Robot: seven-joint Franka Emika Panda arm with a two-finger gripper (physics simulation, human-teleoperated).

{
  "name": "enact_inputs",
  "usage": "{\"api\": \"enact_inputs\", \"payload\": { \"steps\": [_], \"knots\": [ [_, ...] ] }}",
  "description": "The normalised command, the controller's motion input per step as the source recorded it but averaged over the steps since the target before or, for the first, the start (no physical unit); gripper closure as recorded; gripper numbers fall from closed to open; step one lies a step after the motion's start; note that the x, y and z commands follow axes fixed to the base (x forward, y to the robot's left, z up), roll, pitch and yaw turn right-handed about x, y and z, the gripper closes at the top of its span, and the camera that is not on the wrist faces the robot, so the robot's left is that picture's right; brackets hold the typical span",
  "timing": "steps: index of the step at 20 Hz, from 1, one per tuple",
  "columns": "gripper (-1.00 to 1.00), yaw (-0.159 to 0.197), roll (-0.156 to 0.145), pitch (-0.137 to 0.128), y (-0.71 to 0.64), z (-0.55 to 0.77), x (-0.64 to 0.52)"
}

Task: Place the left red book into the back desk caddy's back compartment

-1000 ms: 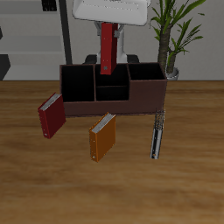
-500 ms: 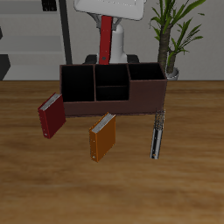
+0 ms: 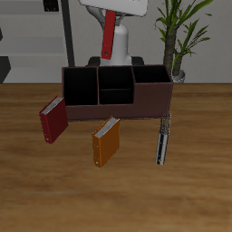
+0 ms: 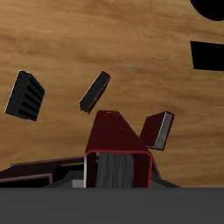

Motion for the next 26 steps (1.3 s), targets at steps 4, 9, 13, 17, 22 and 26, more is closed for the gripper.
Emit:
{"api": "enact_inputs", "payload": {
  "steps": [4, 9, 13, 17, 22, 26],
  "knots": [
    [1.0, 0.031, 0.012, -0.025, 0.05, 0.03, -0.34],
    [1.0, 0.048, 0.014, -0.016, 0.09, 0.01, -0.28],
    [1.0, 0.078, 0.027, -0.031, 0.14, 0.06, -0.42],
    [1.0, 0.055, 0.01, -0.027, 0.08, 0.05, -0.42],
    [1.0, -0.047, -0.032, 0.028, -0.07, -0.1, -0.32],
    [1.0, -0.01, -0.009, 0.021, -0.02, -0.15, -0.16]
  ]
}}
